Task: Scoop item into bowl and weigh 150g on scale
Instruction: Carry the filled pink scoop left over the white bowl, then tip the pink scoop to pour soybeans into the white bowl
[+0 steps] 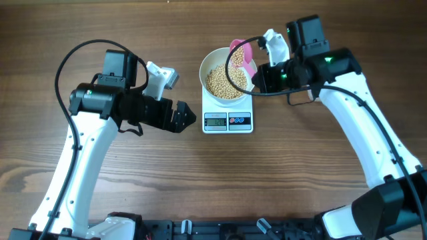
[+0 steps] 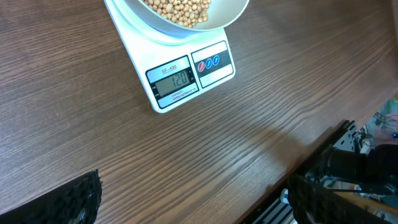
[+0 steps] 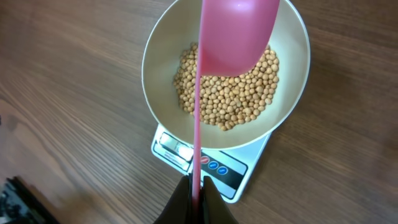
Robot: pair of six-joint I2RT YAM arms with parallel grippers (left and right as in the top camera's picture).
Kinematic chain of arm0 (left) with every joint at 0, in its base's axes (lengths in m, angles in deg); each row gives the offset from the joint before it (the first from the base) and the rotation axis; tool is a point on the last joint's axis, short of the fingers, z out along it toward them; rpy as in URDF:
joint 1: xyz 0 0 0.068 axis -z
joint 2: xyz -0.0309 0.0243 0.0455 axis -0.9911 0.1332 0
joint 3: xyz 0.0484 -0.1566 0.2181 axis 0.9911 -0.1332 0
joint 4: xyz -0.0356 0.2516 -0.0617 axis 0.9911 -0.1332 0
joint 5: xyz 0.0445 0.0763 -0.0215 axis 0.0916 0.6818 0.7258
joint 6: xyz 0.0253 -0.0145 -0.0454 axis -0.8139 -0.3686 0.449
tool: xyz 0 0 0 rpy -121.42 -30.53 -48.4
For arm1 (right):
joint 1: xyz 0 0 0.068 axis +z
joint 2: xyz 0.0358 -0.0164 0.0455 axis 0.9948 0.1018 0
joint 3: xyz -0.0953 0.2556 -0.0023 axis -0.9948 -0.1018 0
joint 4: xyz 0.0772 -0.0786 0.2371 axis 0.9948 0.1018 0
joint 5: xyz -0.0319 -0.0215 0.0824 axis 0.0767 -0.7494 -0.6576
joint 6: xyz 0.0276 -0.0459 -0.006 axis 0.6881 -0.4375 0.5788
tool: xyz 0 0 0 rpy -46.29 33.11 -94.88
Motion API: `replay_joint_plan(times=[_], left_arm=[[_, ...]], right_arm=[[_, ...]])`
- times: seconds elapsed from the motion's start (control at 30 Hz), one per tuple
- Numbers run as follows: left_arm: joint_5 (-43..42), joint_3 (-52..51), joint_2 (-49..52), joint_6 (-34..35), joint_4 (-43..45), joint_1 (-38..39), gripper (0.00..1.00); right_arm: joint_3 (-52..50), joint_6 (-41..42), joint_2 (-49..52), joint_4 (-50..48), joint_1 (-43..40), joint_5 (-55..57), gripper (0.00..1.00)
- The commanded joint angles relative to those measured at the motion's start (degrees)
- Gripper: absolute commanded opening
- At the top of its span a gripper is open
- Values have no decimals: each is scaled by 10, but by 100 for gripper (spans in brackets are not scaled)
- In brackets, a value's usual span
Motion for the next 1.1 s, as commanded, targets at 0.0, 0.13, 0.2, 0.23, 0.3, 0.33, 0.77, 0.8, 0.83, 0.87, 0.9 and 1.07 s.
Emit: replay_joint_plan(times=[0.0,0.13,0.2,0.23,0.3,0.33,0.77,0.8,0.83,0.87,0.9,1.07], left_arm=[[-11,-2,-6,1,0,3,100],[-11,-2,-6,1,0,3,100],[-11,-2,-6,1,0,3,100],[-11,-2,-6,1,0,3,100],[-11,-2,-6,1,0,3,100],[-11,-2,-6,1,0,3,100],[-11,-2,-6,1,0,3,100],[-11,-2,-6,1,0,3,100],[-11,-2,-6,1,0,3,100],[-11,-2,-6,1,0,3,100],[-11,-2,-6,1,0,3,100],[-11,-2,-6,1,0,3,100]], right_arm=[[13,-28,-12,-3,26,68,4],[13,-43,-12,-2,51,124,4],[13,-58,-12,3,62,135,4],[13,-58,-12,5,67,148,4],[12,-58,-12,7,75,176,4],[12,-58,-12,7,79,189,4],[12,-81,-12,6,87,219,4],[12,-92,-12,7,87,223,4],[12,-93,-12,6,87,231,4],[12,-93,-12,6,87,239,4],[12,-93,-12,6,87,243,4],[12,-111,-12,7,96,273,4]])
